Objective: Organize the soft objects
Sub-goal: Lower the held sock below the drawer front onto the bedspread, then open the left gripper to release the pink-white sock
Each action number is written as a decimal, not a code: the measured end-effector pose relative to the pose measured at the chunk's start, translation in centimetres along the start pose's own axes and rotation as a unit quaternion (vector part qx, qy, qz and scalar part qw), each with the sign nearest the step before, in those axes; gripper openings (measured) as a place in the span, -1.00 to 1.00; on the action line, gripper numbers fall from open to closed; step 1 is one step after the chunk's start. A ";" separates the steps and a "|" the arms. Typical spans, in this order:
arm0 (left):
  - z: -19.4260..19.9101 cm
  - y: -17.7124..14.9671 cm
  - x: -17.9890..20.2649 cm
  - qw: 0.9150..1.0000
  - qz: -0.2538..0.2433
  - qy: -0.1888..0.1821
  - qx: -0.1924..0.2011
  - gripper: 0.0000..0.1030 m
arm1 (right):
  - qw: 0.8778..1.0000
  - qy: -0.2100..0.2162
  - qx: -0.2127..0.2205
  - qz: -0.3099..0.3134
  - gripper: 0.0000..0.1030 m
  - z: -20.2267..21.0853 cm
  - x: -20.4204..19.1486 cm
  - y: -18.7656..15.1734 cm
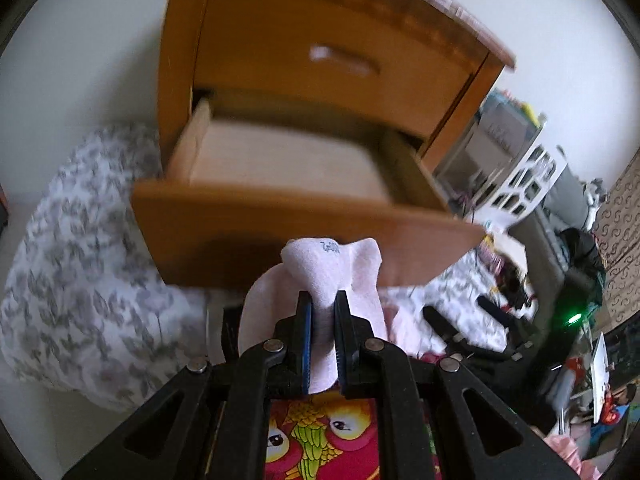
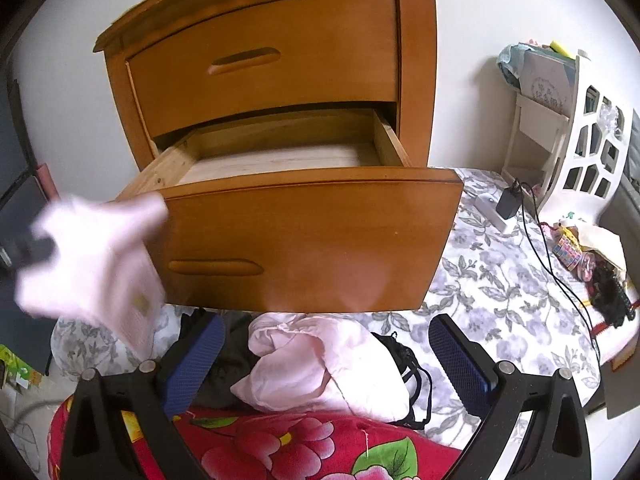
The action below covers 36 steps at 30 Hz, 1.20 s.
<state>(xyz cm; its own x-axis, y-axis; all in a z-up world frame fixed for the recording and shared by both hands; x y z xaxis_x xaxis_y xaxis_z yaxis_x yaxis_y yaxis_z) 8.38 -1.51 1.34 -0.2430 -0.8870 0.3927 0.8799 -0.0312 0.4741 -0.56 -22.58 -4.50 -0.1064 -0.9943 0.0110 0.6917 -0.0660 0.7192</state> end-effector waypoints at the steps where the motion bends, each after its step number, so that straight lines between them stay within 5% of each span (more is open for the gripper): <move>1: -0.8 -0.4 -0.1 1.000 0.001 0.004 -0.008 -0.81 | 1.000 0.001 -0.002 -0.002 1.00 0.0 0.0 0.0; 12: -8.6 -2.2 0.3 0.996 -0.017 0.026 -0.082 -0.80 | 1.000 0.002 -0.011 0.000 1.00 -0.4 -0.1 -0.2; 24: -11.5 -2.4 -0.6 0.991 0.002 0.050 -0.124 -0.75 | 1.000 0.001 -0.021 0.004 1.00 -0.8 -0.2 -0.4; 36: -8.0 -1.8 -0.5 0.996 -0.008 0.070 -0.049 0.41 | 1.000 0.006 -0.030 0.007 1.00 -1.3 -0.2 -0.5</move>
<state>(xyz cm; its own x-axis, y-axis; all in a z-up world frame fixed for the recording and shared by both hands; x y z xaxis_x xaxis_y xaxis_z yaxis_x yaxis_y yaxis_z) 10.16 -4.69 -5.99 -0.2035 -0.9417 0.2680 0.9140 -0.0845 0.3969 -0.01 -22.44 -5.76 -0.0882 -0.9960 0.0114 0.7340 -0.0572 0.6767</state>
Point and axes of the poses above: each gripper's, at about its wrist camera, not at the fingertips, and z roughly against the way its jaws point, x to its right, y to its top, the point moved 7 cm from there along -z, roughly the way its jaws point, and after that the axes turned 9 degrees about z, right-handed, at the moved point
